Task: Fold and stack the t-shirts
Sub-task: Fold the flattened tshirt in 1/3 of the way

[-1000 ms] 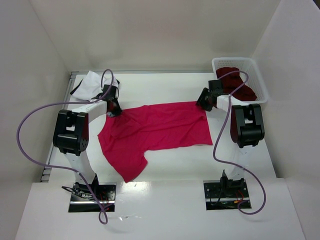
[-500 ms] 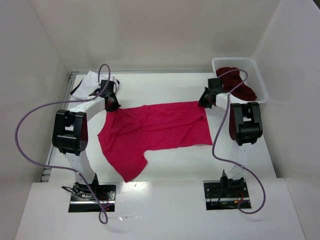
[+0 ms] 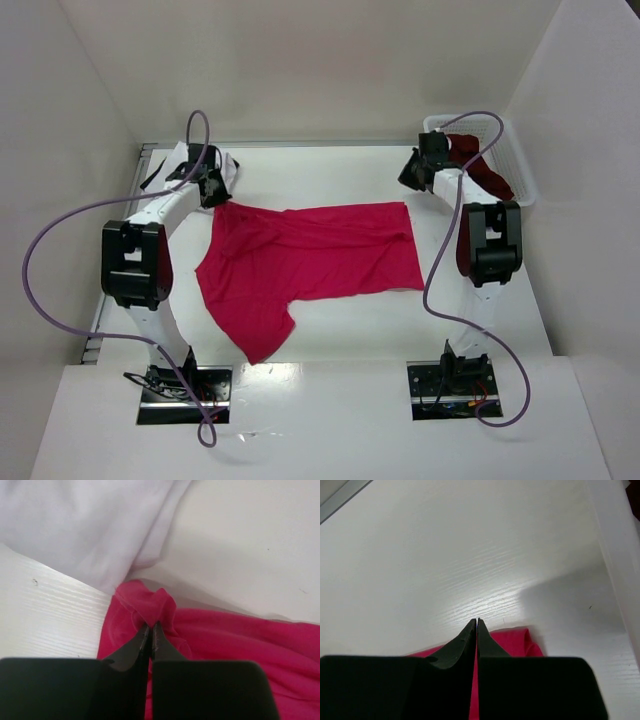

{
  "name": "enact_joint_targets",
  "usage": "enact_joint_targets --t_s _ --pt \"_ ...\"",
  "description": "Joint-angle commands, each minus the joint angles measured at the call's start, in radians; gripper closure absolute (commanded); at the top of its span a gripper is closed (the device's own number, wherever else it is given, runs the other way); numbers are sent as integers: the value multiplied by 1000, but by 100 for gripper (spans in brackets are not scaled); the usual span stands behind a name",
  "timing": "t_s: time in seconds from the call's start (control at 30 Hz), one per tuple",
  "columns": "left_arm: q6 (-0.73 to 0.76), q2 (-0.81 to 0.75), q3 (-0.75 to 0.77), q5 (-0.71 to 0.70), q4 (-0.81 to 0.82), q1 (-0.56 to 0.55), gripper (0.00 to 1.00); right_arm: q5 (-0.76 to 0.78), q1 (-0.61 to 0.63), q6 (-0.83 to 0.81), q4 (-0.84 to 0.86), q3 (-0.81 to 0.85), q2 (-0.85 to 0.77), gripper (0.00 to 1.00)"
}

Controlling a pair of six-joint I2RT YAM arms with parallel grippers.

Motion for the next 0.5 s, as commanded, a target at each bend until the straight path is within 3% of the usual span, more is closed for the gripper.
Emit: enact_joint_targets --t_s 0.0,0.23,0.27,0.33,0.47 --pt "59 -12 57 -21 -20 33 97 14 -14 -14 -33 48 39 93" --pt "130 45 120 -59 -60 33 83 -32 -14 -23 -6 -59 4 70" --pt "130 45 120 -59 -60 33 77 -43 -14 -34 -6 -81 4 67" --pt "130 45 111 -59 -60 33 66 -43 -14 -34 4 -102 -7 65" --pt "130 45 85 -21 -47 33 54 -65 -14 -34 15 -147 -27 64"
